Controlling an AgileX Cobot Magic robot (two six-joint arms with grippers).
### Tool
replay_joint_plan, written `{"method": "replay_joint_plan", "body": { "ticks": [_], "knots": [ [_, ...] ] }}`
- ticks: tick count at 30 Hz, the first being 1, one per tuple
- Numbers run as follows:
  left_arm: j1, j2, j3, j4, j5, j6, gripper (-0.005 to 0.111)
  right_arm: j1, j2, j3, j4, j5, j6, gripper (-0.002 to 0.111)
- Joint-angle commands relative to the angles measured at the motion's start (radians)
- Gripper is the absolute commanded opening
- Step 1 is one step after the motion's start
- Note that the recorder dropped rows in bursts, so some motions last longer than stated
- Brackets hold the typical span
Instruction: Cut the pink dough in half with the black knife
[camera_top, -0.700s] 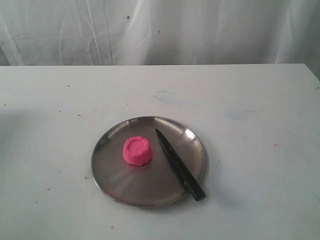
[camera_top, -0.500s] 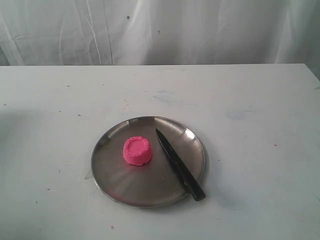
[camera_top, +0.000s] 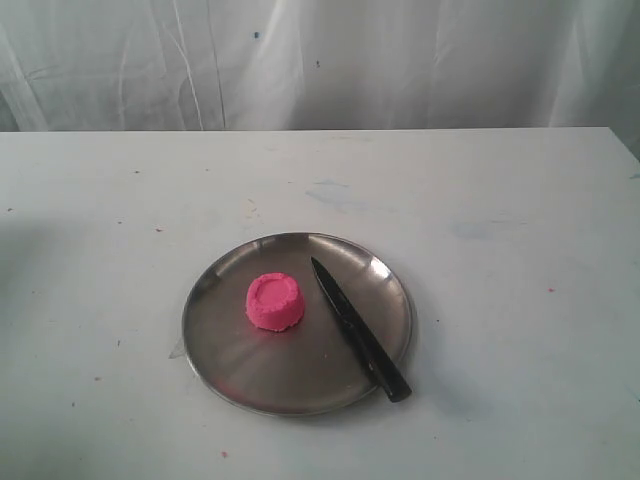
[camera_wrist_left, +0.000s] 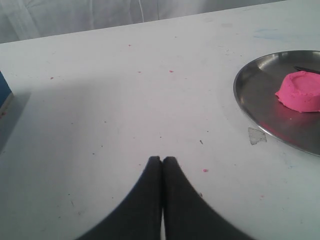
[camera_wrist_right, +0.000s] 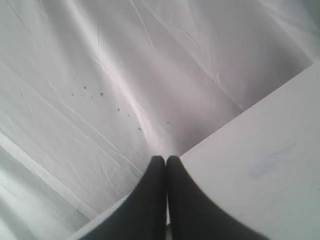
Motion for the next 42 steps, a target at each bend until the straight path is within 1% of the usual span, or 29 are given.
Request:
{"method": "replay_joint_plan", "body": {
  "ticks": [1,3,5,7,9,11,13,15,19,20,21,22,24,27,31,32,36,39,42],
  "knots": [
    [0.002,-0.004,0.003,-0.006,0.001,0.001,0.000,-0.005,-0.007,0.005,0.003,0.005,0.073,0.000],
    [0.002,-0.004,0.003,-0.006,0.001,0.001,0.000,0.006,-0.007,-0.013,0.003,0.051,0.074,0.000],
    [0.002,-0.004,0.003,-0.006,0.001,0.001,0.000,0.036,-0.007,-0.100,-0.005,0.126,0.038,0.000],
    [0.002,-0.004,0.003,-0.006,0.001,0.001,0.000,0.079,-0.007,-0.223,-0.002,0.247,-0.122,0.000],
    [0.002,-0.004,0.003,-0.006,0.001,0.001,0.000,0.124,-0.004,-0.377,0.050,0.437,-0.310,0.000],
    [0.002,-0.004,0.003,-0.006,0.001,0.001,0.000,0.152,0.084,-0.520,0.132,0.633,-0.502,0.000],
    [0.002,-0.004,0.003,-0.006,0.001,0.001,0.000,0.162,0.240,-0.669,0.145,0.827,-0.614,0.000],
    [0.002,-0.004,0.003,-0.006,0.001,0.001,0.000,0.162,0.322,-0.723,0.158,0.881,-0.665,0.000],
    [0.002,-0.004,0.003,-0.006,0.001,0.001,0.000,0.162,0.559,-0.845,0.223,0.959,-0.812,0.000],
    [0.002,-0.004,0.003,-0.006,0.001,0.001,0.000,0.162,0.627,-0.869,0.223,0.974,-0.830,0.002],
    [0.002,-0.004,0.003,-0.006,0.001,0.001,0.000,0.162,0.672,-0.877,0.223,0.971,-0.830,0.005],
    [0.002,-0.004,0.003,-0.006,0.001,0.001,0.000,0.162,0.734,-0.879,0.223,0.956,-0.840,0.010],
    [0.002,-0.004,0.003,-0.006,0.001,0.001,0.000,0.162,0.792,-0.879,0.223,0.940,-0.847,0.016],
    [0.002,-0.004,0.003,-0.006,0.001,0.001,0.000,0.162,0.873,-0.879,0.241,0.922,-0.872,0.019],
    [0.002,-0.004,0.003,-0.006,0.001,0.001,0.000,0.160,0.975,-0.879,0.362,0.886,-0.985,0.020],
    [0.002,-0.004,0.003,-0.006,0.001,0.001,0.000,0.152,0.997,-0.879,0.402,0.882,-1.019,0.020],
    [0.002,-0.004,0.003,-0.006,0.001,0.001,0.000,0.070,1.113,-0.879,0.599,0.915,-1.205,0.020],
    [0.002,-0.004,0.003,-0.006,0.001,0.001,0.000,0.009,1.205,-0.879,0.680,0.931,-1.251,0.020],
    [0.002,-0.004,0.003,-0.006,0.001,0.001,0.000,-0.035,1.301,-0.879,0.710,0.931,-1.256,0.020]
  ]
}}
